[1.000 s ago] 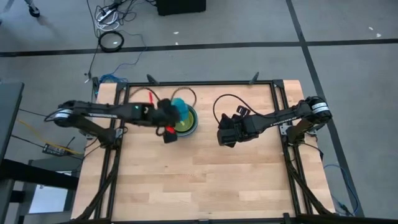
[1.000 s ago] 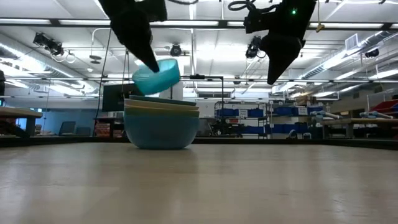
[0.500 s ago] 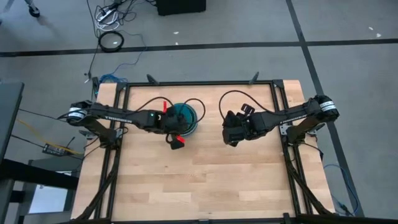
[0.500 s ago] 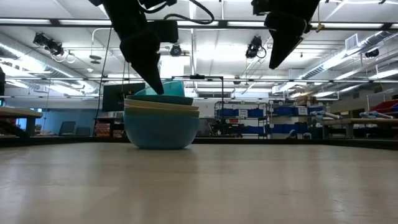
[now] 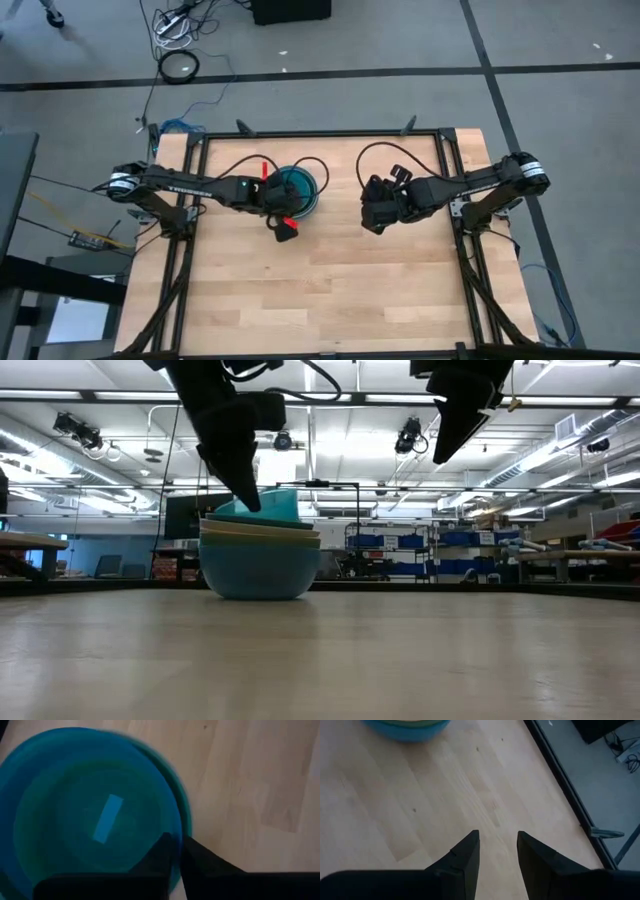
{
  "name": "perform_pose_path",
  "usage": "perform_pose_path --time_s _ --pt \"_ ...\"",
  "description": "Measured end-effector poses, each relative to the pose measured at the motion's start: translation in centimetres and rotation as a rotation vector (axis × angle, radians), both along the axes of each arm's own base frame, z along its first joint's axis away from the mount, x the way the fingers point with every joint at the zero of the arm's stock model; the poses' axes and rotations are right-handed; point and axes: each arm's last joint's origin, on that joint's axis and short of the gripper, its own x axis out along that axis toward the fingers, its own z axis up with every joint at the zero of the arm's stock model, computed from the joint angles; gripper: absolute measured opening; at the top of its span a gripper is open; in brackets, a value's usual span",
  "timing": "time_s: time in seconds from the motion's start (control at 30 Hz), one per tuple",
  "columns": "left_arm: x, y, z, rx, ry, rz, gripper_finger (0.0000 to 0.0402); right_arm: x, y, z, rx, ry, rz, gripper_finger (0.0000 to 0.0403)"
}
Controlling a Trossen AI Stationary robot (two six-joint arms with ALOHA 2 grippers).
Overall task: Nest bowls inside each other
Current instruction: Stack the blue bowl on top of the yellow bowl
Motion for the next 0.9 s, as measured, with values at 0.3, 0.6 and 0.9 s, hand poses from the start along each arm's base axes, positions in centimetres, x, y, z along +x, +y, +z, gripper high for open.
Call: perform_pose_path --time_s 0.3,0.6,0.9 --pt "-0.2 -0.1 -0.1 -0.055 0.009 0.046 0.0044 0.0 0.0 0.0 0.0 0.0 0.0 0.0117" --pt "0.8 -0.2 2.6 -0.065 -0.077 0.053 0.0045 0.0 0.0 0.0 0.0 0.0 0.0 0.0118" --pt "0.9 -0.2 5.0 -0.062 -0.086 0.048 0.0045 0.0 0.0 0.0 0.001 0.0 0.001 0.0118"
